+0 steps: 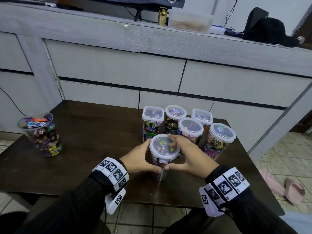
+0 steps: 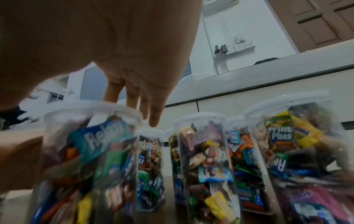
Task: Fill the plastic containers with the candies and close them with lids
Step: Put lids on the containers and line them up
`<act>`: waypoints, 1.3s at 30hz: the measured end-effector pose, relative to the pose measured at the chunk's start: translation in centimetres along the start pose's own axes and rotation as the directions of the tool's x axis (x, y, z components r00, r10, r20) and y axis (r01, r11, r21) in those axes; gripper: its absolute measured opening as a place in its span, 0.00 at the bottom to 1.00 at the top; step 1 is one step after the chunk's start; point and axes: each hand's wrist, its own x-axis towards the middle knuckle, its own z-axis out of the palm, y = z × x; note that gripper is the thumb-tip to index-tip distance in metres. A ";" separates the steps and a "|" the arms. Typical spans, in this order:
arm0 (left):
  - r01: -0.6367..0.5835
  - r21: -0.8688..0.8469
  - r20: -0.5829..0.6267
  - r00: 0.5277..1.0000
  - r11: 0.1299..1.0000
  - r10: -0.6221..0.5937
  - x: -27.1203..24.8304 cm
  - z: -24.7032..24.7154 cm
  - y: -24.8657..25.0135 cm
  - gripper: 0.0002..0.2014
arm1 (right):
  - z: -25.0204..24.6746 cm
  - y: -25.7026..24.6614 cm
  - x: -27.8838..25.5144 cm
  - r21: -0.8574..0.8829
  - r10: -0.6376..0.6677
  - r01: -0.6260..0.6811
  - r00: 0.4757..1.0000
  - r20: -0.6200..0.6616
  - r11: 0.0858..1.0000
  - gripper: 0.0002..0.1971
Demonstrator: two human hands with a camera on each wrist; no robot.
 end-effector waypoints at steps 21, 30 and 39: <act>-0.068 0.013 -0.066 0.995 0.998 0.068 0.4 1.5 -2.0 0.50 | -0.2 1.4 -0.9 0.015 0.040 -0.039 0.998 -0.046 0.999 0.38; -0.072 0.036 -0.022 0.997 0.997 0.073 0.6 1.1 -1.8 0.60 | 1.9 -1.6 0.9 -0.440 -0.093 0.093 0.995 0.022 0.893 0.40; 0.074 0.380 -0.541 0.826 0.922 0.157 -3.3 -5.2 -2.0 0.36 | 2.1 -0.3 4.9 -0.525 0.121 -0.181 0.982 -0.148 0.831 0.39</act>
